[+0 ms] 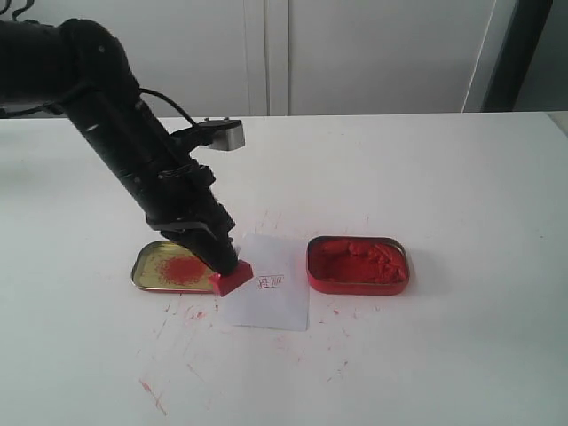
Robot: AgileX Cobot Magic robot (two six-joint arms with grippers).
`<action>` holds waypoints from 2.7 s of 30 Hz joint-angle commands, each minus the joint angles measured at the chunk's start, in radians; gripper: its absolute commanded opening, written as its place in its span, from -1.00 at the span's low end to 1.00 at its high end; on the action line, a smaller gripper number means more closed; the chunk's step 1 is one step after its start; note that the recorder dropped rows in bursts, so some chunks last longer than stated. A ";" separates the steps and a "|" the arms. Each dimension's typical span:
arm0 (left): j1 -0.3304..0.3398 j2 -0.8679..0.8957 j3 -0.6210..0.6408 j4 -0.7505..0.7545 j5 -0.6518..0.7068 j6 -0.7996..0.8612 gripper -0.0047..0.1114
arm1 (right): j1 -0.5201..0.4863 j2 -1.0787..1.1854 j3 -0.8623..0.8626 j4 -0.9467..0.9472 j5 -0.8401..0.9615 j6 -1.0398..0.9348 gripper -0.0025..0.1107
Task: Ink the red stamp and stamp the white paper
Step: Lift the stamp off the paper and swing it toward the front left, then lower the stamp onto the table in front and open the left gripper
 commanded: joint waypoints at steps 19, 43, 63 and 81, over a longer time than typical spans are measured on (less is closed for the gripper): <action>0.236 -0.079 0.453 -0.573 -0.051 0.439 -0.92 | 0.001 -0.005 0.005 0.001 -0.014 -0.003 -0.96; 0.112 -0.028 0.562 -0.782 -0.143 0.528 -0.92 | 0.001 -0.005 0.005 0.001 -0.014 -0.003 -0.96; 0.112 0.080 0.562 -0.823 -0.170 0.573 -0.92 | 0.001 -0.005 0.005 0.001 -0.014 -0.003 -0.96; 0.112 0.110 0.562 -0.810 -0.191 0.570 -0.92 | 0.001 -0.005 0.005 0.001 -0.014 -0.003 -0.96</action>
